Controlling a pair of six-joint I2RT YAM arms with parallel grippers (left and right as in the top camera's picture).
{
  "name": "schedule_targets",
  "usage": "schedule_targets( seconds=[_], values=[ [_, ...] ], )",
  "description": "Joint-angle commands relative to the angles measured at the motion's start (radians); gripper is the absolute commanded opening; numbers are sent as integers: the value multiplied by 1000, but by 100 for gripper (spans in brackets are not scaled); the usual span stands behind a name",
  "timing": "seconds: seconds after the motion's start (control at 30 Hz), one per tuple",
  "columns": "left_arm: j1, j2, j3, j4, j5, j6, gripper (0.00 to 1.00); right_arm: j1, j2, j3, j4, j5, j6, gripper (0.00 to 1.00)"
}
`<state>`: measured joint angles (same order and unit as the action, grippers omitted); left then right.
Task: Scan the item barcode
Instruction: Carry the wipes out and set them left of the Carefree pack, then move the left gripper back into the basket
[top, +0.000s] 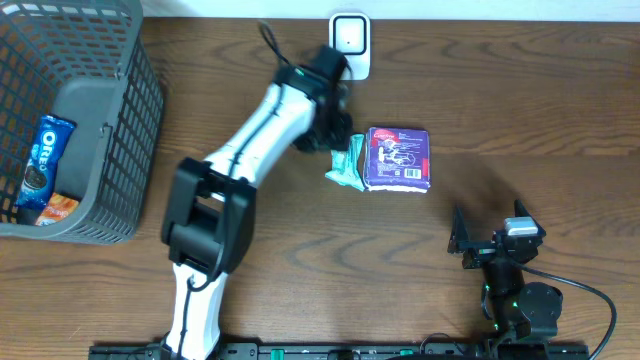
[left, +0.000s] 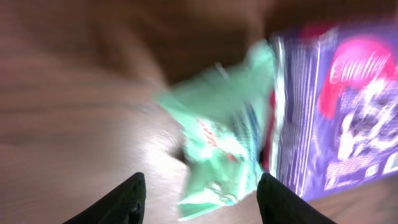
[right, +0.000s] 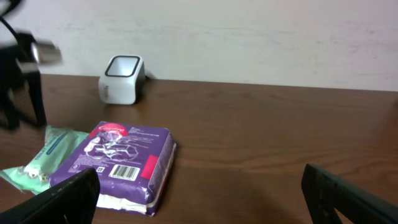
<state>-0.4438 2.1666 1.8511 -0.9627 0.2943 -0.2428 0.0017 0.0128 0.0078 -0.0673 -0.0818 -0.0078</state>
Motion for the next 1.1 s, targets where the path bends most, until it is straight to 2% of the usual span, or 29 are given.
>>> schedule_targets(
  seconds=[0.0,0.23,0.47,0.57,0.77,1.0,1.07],
  values=[
    [82,-89,81,-34,8,-2,58,-7,-4,-2,-3,-6,11,99],
    [295,-300,115,-27,-16,47,58,-7,-4,-2,-3,-6,11,99],
    [609,-455,115,-25,-319,34,58,-7,-4,-2,-3,-6,11,99],
    [737,-462,114,-51,-398,15,64,-7,-4,-2,-3,-6,11,99],
    [936,-431,61,-99,-415,-21,64,-7,-4,-2,-3,-6,11,99],
    [1011,-355,-50,-88,-421,-27,64,-7,-4,-2,-3,-6,11,99],
    [1010,-327,-67,-96,-462,-67,64,-7,-4,-2,-3,-6,11,99]
  ],
)
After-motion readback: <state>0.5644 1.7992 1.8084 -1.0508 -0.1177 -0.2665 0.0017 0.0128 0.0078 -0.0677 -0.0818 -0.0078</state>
